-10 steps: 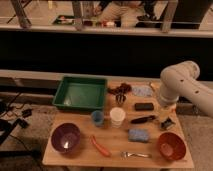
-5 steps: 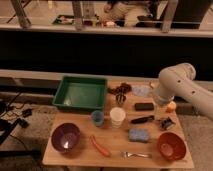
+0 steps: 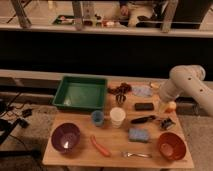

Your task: Wipe table surface with eraser

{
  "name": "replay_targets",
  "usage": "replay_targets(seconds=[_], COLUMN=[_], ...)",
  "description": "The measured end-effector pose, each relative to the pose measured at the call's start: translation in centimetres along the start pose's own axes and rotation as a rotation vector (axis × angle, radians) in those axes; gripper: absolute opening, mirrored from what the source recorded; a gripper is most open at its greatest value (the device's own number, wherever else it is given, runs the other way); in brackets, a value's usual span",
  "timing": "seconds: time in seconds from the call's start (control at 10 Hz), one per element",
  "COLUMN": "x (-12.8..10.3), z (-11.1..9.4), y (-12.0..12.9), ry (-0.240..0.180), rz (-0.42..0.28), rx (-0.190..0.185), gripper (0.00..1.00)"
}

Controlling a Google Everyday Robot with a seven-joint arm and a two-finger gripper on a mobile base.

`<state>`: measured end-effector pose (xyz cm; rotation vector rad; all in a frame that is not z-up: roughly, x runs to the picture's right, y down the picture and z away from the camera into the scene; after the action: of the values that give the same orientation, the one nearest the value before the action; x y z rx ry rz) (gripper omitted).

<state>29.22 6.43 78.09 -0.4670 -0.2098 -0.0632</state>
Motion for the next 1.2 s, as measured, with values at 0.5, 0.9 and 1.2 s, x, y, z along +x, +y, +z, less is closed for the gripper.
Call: replay_targets(seconds=[0.5, 0.9, 1.2], x=[1.1, 0.2, -0.7], z=[3.7, 5.9, 8.1], y=[-1.6, -2.3, -3.2], ry=[-0.035, -0.013, -0.004], rz=[-0.032, -0.087, -0.107], rx=[0.020, 0.021, 0.018], gripper=[0.80, 0.80, 0.80])
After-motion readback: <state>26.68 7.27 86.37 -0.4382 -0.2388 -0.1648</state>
